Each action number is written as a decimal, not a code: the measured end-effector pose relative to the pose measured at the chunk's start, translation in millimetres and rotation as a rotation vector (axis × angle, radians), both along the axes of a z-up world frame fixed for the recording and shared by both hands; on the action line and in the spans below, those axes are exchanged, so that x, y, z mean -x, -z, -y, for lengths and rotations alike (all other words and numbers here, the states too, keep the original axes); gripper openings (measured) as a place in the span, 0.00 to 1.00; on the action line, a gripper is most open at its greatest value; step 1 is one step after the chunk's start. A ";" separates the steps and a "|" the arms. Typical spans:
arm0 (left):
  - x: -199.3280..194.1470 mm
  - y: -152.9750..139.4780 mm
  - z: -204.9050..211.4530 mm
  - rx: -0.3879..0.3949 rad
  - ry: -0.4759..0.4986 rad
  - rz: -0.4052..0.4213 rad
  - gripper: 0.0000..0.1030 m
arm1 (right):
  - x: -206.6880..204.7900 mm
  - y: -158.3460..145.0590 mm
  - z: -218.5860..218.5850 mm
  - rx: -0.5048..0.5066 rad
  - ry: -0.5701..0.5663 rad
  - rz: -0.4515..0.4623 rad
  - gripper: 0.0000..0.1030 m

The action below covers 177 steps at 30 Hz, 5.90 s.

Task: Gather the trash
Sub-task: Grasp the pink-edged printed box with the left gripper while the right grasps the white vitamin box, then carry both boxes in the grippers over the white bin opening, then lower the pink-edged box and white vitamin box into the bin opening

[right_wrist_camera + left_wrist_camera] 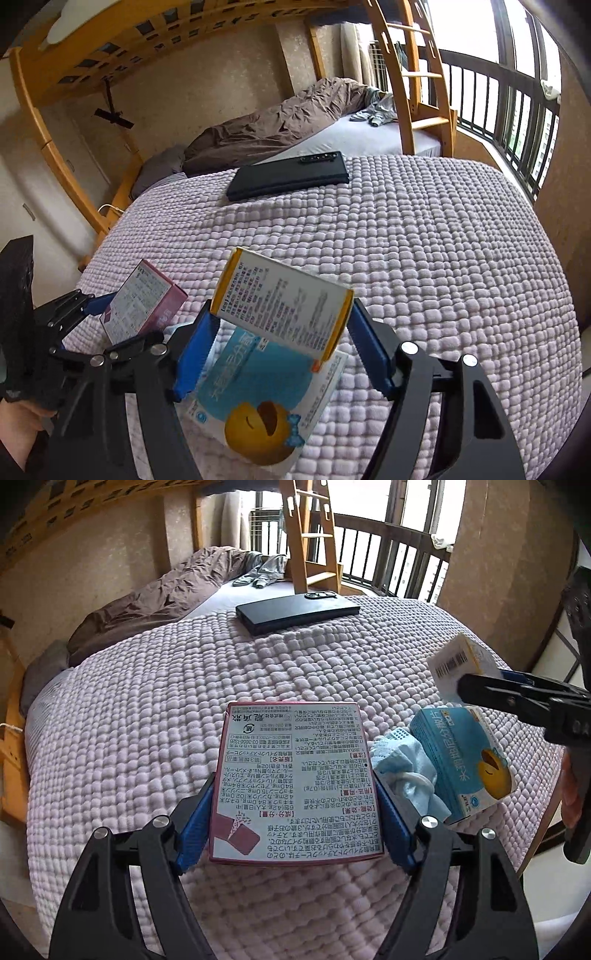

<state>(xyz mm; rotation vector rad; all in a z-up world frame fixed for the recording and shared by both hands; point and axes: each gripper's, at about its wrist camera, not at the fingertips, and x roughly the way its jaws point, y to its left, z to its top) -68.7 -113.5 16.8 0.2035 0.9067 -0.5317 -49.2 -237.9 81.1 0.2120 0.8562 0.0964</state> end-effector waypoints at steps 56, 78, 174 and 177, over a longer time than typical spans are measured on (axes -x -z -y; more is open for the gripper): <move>105.1 -28.7 -25.1 0.056 -0.022 -0.052 0.77 | 130.2 -8.2 -13.3 0.004 -0.102 -0.026 0.62; 145.7 -24.1 -21.6 0.036 -0.002 -0.090 0.77 | 184.6 0.7 -14.6 -0.005 -0.126 -0.097 0.62; 218.6 101.9 19.0 -0.153 0.106 -0.206 0.77 | 206.2 86.8 -35.9 0.014 -0.199 -0.345 0.63; 219.1 106.2 21.7 -0.156 0.108 -0.207 0.77 | 207.3 89.8 -35.2 0.015 -0.198 -0.348 0.63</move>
